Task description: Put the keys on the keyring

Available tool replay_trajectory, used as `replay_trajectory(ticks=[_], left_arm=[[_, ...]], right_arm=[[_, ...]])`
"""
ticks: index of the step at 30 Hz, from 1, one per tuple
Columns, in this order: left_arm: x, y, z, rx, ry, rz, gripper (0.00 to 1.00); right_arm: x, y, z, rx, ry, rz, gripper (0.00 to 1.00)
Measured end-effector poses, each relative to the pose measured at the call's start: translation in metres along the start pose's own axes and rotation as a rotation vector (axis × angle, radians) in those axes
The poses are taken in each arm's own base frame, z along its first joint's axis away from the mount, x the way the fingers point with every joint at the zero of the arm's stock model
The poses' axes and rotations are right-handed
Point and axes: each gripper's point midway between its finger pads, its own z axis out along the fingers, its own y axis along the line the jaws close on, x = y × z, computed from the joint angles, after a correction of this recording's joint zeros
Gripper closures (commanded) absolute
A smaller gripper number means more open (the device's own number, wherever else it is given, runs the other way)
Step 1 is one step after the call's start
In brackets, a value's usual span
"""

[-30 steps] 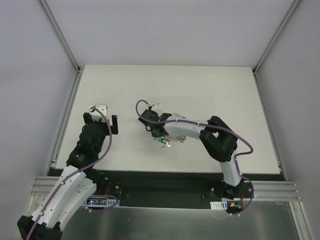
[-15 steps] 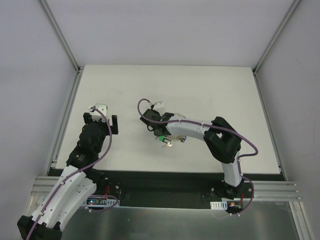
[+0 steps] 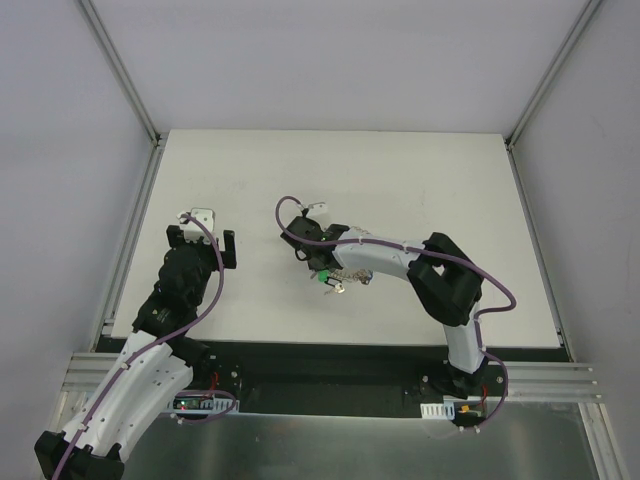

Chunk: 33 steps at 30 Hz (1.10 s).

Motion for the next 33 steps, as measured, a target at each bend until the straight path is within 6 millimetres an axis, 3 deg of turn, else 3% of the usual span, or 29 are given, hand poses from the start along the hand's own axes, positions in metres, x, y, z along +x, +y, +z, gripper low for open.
replay_trajectory(ticks=[10, 16, 24, 33], left_arm=[[0.0, 0.0, 0.0, 0.0, -0.001, 0.0, 0.17], [0.0, 0.0, 0.0, 0.0, -0.001, 0.0, 0.17], [0.0, -0.003, 0.0, 0.02, -0.001, 0.0, 0.17], [0.0, -0.004, 0.0, 0.026, 0.0, 0.0, 0.17]], right_arm=[[0.008, 0.002, 0.009, 0.003, 0.023, -0.017, 0.84], [0.009, 0.002, 0.011, 0.005, 0.027, -0.018, 0.91], [0.009, 0.002, 0.011, 0.004, 0.026, -0.025, 0.91], [0.007, 0.0, 0.012, 0.005, 0.024, -0.023, 0.85]])
